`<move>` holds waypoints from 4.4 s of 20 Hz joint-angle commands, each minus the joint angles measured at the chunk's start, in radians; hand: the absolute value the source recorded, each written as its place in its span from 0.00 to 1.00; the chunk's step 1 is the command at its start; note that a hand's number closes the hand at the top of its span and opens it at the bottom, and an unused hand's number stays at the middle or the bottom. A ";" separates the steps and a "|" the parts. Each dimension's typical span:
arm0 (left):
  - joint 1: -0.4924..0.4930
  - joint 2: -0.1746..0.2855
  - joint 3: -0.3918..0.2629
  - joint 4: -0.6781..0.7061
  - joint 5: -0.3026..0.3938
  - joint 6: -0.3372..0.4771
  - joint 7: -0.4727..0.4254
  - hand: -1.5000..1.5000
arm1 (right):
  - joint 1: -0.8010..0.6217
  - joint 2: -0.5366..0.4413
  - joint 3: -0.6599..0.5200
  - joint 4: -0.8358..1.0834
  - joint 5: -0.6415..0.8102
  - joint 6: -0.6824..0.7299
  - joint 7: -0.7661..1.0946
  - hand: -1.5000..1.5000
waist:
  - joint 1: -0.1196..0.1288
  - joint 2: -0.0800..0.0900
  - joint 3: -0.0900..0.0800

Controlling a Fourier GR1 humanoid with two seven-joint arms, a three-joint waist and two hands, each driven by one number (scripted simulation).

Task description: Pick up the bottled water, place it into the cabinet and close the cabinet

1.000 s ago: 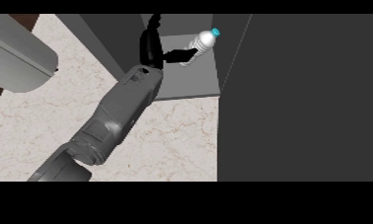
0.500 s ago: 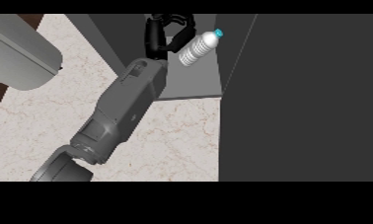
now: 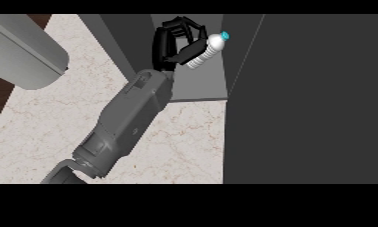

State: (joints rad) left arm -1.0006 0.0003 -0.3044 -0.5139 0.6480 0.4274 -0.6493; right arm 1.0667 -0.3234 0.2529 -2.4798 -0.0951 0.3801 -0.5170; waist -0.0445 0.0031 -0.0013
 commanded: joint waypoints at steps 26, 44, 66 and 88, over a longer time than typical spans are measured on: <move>1.020 0.375 -0.370 -1.059 0.112 -0.180 -0.017 0.00 | 0.031 -0.168 0.155 -0.169 0.237 0.024 0.054 1.00 | 0.090 -0.015 -0.004; 1.405 0.785 -0.184 -1.220 0.190 -0.506 -0.237 0.00 | -0.276 -0.207 0.455 -0.203 0.254 -0.001 0.377 1.00 | 0.119 -0.001 -0.009; 1.445 0.928 -0.086 -1.209 0.239 -0.690 -0.265 0.00 | -0.772 -0.111 0.467 0.041 0.084 -0.014 0.612 1.00 | 0.225 0.030 -0.020; 1.425 0.977 0.001 -1.197 0.308 -0.740 -0.231 0.00 | -1.113 0.186 0.223 0.485 -0.256 -0.127 0.783 1.00 | 0.226 0.041 -0.006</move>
State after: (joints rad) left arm 0.4240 0.9682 -0.3197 -1.7233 0.9373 -0.2783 -0.8716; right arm 0.0757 -0.2428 0.5292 -2.1453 -0.3459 0.3608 0.1962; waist 0.1959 0.0482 -0.0116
